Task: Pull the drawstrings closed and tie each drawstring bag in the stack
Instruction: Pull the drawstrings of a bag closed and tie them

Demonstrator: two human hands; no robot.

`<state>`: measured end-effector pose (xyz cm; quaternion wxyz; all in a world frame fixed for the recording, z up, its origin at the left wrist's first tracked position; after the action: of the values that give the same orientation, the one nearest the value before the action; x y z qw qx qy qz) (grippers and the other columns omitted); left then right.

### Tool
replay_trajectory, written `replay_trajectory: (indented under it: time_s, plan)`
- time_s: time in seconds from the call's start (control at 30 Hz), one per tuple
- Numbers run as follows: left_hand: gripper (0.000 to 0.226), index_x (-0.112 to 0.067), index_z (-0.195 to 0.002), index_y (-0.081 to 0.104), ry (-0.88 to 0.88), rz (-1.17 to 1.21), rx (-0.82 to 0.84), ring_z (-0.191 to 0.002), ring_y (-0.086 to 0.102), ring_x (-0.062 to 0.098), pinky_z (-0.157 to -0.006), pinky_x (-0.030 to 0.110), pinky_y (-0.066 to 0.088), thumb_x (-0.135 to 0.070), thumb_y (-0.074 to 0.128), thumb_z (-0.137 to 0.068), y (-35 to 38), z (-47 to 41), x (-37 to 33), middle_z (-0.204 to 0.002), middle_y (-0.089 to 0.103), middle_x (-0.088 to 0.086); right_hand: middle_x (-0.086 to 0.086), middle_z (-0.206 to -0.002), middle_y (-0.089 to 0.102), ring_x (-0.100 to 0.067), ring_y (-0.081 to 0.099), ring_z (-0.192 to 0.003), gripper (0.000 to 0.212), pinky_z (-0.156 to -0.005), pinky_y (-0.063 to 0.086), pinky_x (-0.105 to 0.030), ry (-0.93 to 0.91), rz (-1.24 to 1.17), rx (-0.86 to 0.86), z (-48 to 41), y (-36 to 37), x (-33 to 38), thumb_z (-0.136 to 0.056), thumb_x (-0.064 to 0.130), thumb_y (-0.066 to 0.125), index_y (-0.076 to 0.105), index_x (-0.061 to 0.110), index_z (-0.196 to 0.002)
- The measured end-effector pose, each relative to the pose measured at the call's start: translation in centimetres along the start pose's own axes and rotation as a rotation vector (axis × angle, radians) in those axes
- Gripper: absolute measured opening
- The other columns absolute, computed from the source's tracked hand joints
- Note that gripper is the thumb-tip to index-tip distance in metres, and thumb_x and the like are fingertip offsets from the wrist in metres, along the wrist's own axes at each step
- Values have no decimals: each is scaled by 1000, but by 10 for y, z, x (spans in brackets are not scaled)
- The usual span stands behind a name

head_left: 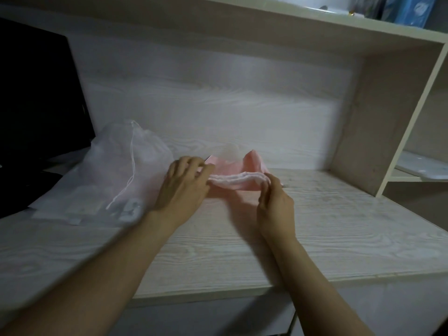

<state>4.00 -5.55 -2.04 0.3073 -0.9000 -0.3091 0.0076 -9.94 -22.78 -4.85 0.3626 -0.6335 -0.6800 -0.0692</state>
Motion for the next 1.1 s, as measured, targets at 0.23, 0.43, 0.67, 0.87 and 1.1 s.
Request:
replay_trajectory:
  time_s: [0.23, 0.43, 0.67, 0.87, 1.1]
  plan:
    - [43, -13, -124, 59, -497, 416, 131, -99, 64, 38, -85, 45, 54, 10, 63, -87, 15, 20, 49, -115, 64, 12, -12, -111, 74, -39, 66, -97, 33, -72, 34, -33, 184, -12, -59, 0, -13, -11, -111, 31, 40, 60, 21, -135]
    - [26, -8, -84, 68, -860, 711, 107, -87, 60, 36, -72, 41, 42, -21, 45, -87, 16, 24, 66, -87, 71, 11, 0, -76, 67, -22, 61, -65, 25, -62, 57, -41, 548, -492, -36, 2, -12, -30, -93, 46, 62, 69, 28, -110]
    - [47, -29, -57, 36, -1037, 1398, 217, -48, 19, 13, -45, 23, 16, -38, 63, -95, 28, 24, 51, -57, 23, -6, 6, -54, 30, -10, 22, -41, 4, -38, 18, -20, 860, -896, 74, 10, 3, -28, -91, 11, 62, 65, 13, -89]
    - [36, -20, -67, 45, -1133, 1162, 25, -59, 35, 19, -60, 35, 35, -41, 58, -93, 35, 36, 79, -61, 34, 2, 6, -57, 24, -10, 15, -43, 8, -41, 9, -21, 955, -1086, 103, 15, 6, -24, -86, 17, 55, 63, 14, -85]
    - [43, -7, -69, 66, -1394, 1109, -244, -59, 68, 28, -68, 41, 62, -34, 56, -101, 33, 53, 100, -62, 69, 8, 8, -47, 17, -7, 18, -34, 31, -32, 15, -18, 1079, -1572, -210, 10, -2, -44, -97, 0, 36, 59, 13, -112]
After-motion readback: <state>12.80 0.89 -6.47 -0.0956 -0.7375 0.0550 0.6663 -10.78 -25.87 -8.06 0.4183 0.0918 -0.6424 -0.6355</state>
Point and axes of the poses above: each hand's wrist, its own z-axis away from the middle knuckle, its own y-axis out of the palm, x = y × z, the point moved 7 cm from there along -z, towards the middle knuckle
